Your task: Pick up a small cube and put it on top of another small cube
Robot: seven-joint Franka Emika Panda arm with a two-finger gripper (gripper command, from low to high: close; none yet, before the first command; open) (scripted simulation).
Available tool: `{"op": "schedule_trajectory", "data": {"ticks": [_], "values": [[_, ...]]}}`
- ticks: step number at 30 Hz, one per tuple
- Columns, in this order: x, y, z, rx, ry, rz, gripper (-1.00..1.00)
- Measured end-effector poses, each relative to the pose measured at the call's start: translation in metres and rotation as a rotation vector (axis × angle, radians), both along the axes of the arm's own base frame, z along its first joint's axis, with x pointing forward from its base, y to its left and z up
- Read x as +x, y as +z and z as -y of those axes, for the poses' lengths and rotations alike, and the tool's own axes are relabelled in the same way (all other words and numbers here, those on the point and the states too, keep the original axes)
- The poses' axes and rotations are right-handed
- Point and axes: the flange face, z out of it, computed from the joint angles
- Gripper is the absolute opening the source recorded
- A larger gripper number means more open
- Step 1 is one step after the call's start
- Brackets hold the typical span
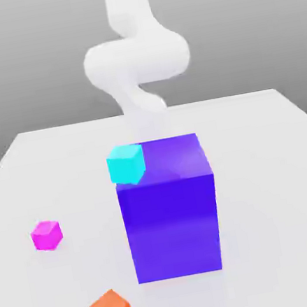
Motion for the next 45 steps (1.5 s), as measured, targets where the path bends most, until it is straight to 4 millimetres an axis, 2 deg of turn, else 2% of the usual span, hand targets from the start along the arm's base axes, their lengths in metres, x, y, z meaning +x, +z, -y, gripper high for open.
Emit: {"op": "schedule_trajectory", "data": {"ticks": [2, 4, 6, 9, 11, 13, 15, 17, 18, 19, 20, 21, 23, 33, 34, 40, 45], "values": [[0.018, -0.049, 0.038, 0.001, -0.025, -0.071, 0.0], [0.027, -0.099, 0.073, 0.004, -0.049, -0.14, 0.0], [0.029, -0.149, 0.105, 0.009, -0.073, -0.208, 0.0], [0.016, -0.224, 0.15, 0.02, -0.107, -0.312, 0.0], [-0.003, -0.275, 0.176, 0.031, -0.131, -0.383, 0.0], [-0.029, -0.325, 0.199, 0.044, -0.155, -0.459, 0.0], [-0.066, -0.377, 0.219, 0.062, -0.18, -0.541, 0.0], [-0.112, -0.427, 0.232, 0.083, -0.206, -0.63, 0.0], [-0.139, -0.447, 0.237, 0.098, -0.227, -0.671, 0.0], [-0.152, -0.46, 0.238, 0.103, -0.232, -0.694, 0.0], [-0.166, -0.467, 0.245, 0.114, -0.261, -0.704, 0.0], [-0.171, -0.473, 0.248, 0.115, -0.267, -0.709, 0.0], [-0.163, -0.482, 0.243, 0.099, -0.235, -0.714, 0.0], [-0.165, -0.532, 0.239, 0.104, -0.233, -0.719, 0.0], [-0.165, -0.535, 0.238, 0.106, -0.233, -0.719, -1.0], [-0.165, -0.537, 0.237, 0.11, -0.233, -0.719, -1.0], [-0.164, -0.517, 0.243, 0.098, -0.232, -0.717, -1.0]]}}
